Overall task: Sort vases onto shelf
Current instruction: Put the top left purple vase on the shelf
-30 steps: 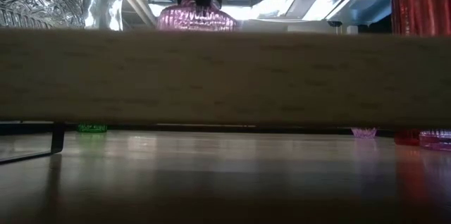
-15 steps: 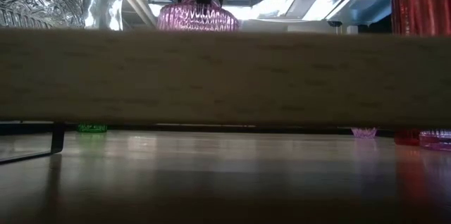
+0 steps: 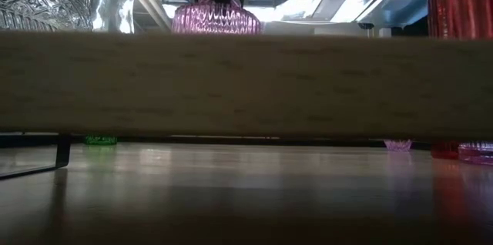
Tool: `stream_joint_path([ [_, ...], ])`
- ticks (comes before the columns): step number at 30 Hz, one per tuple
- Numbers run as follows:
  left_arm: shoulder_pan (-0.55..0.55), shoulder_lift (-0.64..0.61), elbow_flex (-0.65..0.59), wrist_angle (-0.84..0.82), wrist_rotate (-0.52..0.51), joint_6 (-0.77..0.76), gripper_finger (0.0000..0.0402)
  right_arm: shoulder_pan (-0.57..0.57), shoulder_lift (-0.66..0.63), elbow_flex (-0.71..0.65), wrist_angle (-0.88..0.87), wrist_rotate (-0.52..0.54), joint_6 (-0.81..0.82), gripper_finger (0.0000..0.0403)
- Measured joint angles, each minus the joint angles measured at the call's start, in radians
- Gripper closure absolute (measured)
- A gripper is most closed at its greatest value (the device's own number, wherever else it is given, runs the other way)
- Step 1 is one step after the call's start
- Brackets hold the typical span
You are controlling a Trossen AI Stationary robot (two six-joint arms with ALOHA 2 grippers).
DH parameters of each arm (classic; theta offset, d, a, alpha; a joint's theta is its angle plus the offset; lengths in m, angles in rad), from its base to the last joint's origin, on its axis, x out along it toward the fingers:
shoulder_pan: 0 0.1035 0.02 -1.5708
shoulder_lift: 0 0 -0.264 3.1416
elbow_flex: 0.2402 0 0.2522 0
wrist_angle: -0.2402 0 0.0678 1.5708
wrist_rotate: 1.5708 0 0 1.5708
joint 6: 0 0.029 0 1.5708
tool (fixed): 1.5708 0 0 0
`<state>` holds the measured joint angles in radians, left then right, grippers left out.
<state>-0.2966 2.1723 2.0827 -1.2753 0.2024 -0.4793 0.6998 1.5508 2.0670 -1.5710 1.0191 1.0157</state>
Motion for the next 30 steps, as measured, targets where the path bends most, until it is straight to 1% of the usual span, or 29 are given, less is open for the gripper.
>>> stream_joint_path([
  [6, 0.000, 0.000, 0.000, -0.001, 0.011, 0.003, 0.0346, 0.000, 0.000, 0.000, 0.000, -0.001, 0.000, 0.0352],
  [22, -0.006, 0.000, 0.001, -0.022, 0.001, -0.016, 0.0345, 0.000, 0.000, 0.000, 0.000, -0.002, 0.000, 0.0352],
  [25, -0.006, 0.000, 0.001, -0.012, -0.007, -0.016, 0.0327, 0.000, 0.000, 0.000, 0.000, -0.003, 0.000, 0.0352],
  [30, -0.006, 0.000, 0.002, -0.014, -0.003, -0.016, 0.0279, 0.000, 0.000, 0.000, 0.000, -0.003, 0.000, 0.0352],
])
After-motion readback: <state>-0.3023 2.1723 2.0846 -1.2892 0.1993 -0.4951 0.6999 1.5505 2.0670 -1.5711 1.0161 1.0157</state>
